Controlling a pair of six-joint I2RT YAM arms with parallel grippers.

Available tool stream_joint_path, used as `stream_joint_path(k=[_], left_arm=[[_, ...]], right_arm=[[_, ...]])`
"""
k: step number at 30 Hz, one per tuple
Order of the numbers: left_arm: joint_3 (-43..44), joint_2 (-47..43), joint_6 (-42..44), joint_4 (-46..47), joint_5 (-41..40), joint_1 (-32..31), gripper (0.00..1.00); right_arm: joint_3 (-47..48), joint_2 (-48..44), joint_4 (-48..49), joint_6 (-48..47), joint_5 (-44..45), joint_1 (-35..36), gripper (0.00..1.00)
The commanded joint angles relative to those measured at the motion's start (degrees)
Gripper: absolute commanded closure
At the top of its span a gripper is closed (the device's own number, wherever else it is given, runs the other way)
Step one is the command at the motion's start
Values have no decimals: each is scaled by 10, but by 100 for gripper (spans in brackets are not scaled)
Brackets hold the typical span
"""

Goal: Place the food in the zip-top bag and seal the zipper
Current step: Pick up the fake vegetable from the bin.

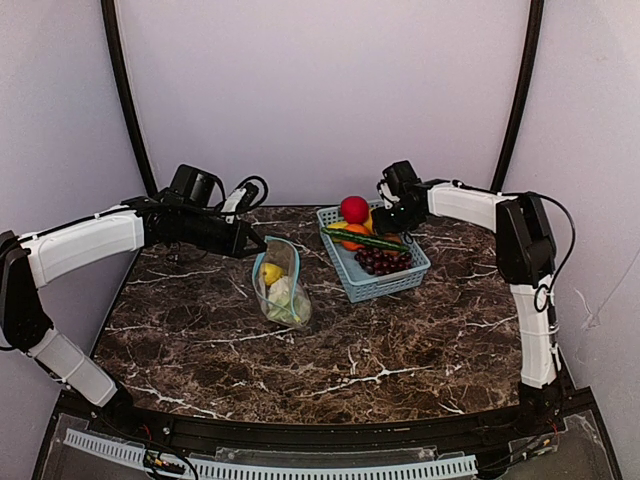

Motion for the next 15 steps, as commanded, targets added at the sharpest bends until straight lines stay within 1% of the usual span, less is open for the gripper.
stream_joint_path(k=[1,6,9,12,15], left_arm=[[-6,-13,7,-14,3,2,99],[-7,-15,6,-13,3,2,99],[-7,-15,6,-13,3,2,99],[-7,-17,6,-14,3,2,99],[-7,-18,6,-14,1,2,99]], right_arm=[[31,29,-18,-10,41,-4,36],[35,44,-35,-19,78,-5,40],[48,58,-55,-33,69,-5,41],[57,73,-85,-38,33,-5,44],[48,71,-96,-41,-29,-4,49]])
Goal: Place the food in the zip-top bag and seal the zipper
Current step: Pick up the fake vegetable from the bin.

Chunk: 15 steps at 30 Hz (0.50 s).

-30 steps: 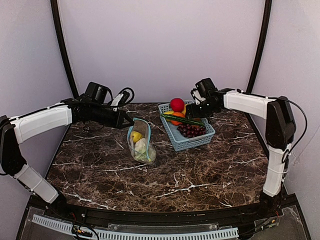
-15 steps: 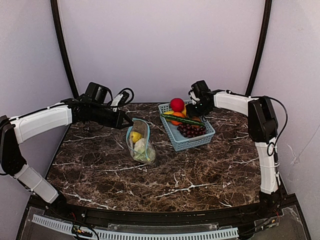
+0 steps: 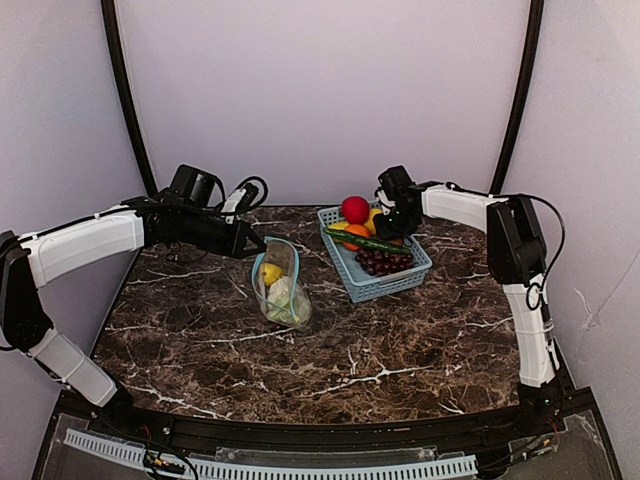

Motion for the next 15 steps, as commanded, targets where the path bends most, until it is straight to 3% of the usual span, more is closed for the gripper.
stream_joint_path(k=[1,6,11,15], left_arm=[[-7,-18,7,-12,0,2,99],[-8,-17,5,-11,2,2,99],[-10,-19,5,-8,2,2,99],[-10,-18,5,-8,-1,2,99]], right_arm=[[-7,16,-51,-14,-80,-2,50],[-26,4,-51,-26,-103,8,51],[8,33,-81,-19,-38,8,41],[36,61,-103,-15,-5,8,39]])
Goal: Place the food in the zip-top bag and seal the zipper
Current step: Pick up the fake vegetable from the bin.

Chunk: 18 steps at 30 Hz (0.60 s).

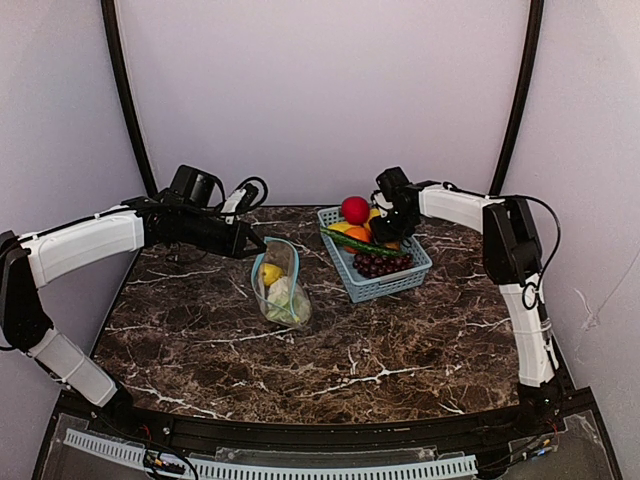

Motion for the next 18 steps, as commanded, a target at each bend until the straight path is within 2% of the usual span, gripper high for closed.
stream_joint_path(k=[1,3,7,12,18], left_arm=[[-9,-19,5,-8,0,2,99],[-9,-19,5,-8,-1,2,99],[-9,-18,5,-8,0,2,99],[-9,-19,6,-8,-2,2,99],[-11,-22,4,-6,-1,2,99]], right_arm=[[17,47,-73,1,32,6,39],[20,50,-71,2,27,5,41],[23,48,-69,5,26,5,55],[11,13,-61,10,26,6,66],[-19,-71,-44,12,38,7,68]])
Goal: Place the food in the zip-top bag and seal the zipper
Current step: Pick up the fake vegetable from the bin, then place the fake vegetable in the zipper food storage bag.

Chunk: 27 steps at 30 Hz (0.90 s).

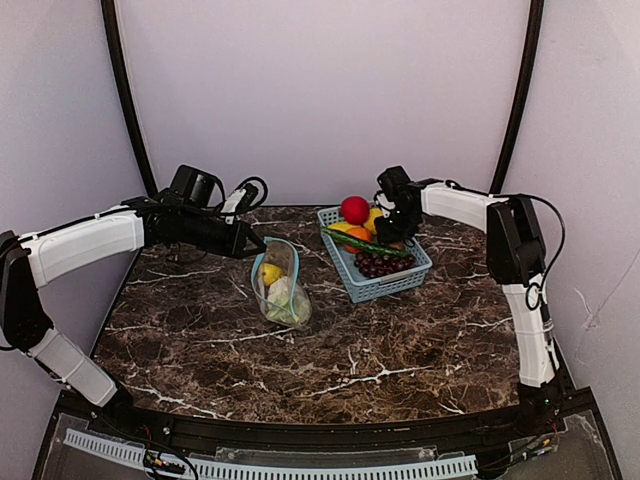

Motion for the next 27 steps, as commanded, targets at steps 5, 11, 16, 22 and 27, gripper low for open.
stream_joint_path(k=[5,11,16,22,27], left_arm=[[-13,-25,2,-2,-1,2,99],[-17,-30,1,3,-4,2,99],[-22,-34,-1,9,-8,2,99],[-25,-35,-4,12,-8,2,99],[-27,-31,-9,16,-3,2,99]], right_arm=[[-60,-139,6,11,17,3,69],[-94,-211,34,11,-4,4,68],[-124,-264,45,15,-55,13,68],[-175,-340,53,31,-111,61,67],[-237,-407,73,77,-120,130,67]])
